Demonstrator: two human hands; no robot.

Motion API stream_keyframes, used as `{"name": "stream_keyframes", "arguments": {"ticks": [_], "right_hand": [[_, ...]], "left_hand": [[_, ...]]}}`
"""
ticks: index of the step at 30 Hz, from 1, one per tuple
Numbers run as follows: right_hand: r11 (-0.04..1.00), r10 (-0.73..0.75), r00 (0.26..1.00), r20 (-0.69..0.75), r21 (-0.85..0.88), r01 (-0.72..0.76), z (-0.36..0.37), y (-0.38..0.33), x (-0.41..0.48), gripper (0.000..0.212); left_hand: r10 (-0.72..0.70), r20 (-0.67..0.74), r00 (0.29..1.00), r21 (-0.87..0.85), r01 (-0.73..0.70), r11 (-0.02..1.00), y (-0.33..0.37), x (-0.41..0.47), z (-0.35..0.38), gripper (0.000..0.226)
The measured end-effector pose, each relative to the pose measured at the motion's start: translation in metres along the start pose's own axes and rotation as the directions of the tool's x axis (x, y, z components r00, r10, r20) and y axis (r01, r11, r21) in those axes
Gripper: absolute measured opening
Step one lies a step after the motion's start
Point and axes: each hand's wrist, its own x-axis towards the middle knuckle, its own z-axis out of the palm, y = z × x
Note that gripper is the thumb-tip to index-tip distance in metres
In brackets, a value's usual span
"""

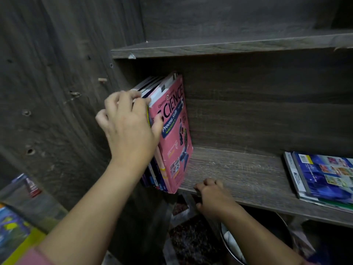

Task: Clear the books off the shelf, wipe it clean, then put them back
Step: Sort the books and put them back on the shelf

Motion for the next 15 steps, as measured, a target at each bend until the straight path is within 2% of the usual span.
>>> {"name": "stream_keyframes", "arguments": {"ticks": [4, 6, 8, 11, 13, 15], "right_hand": [[0.999, -0.021, 1.0, -0.018, 0.025, 0.021, -0.001, -0.001, -0.002, 0.064], [0.993, -0.058, 0.997, -0.048, 0.104, 0.063, -0.001, -0.002, -0.002, 0.067], [0.973, -0.098, 0.993, -0.069, 0.201, 0.11, -0.002, -0.005, -0.005, 0.071], [0.965, -0.121, 0.991, -0.061, 0.226, 0.132, -0.003, -0.006, -0.01, 0.077], [0.967, -0.126, 0.991, -0.055, 0.215, 0.135, -0.003, -0.007, -0.012, 0.08], [0.962, -0.129, 0.99, -0.058, 0.237, 0.139, -0.003, -0.007, -0.012, 0.084]], "left_hand": [[-0.122, 0.126, 0.985, -0.089, 0.134, 0.987, 0.02, 0.0, -0.017, 0.029], [-0.187, 0.204, 0.961, -0.015, 0.194, 0.981, 0.032, 0.005, -0.025, 0.033], [-0.244, 0.311, 0.918, 0.079, 0.231, 0.97, 0.043, 0.009, -0.031, 0.046], [-0.315, 0.475, 0.822, 0.279, 0.199, 0.939, 0.051, 0.011, -0.038, 0.064], [-0.328, 0.506, 0.798, 0.334, 0.17, 0.927, 0.051, 0.011, -0.038, 0.067], [-0.312, 0.49, 0.814, 0.331, 0.158, 0.931, 0.048, 0.015, -0.032, 0.075]]}}
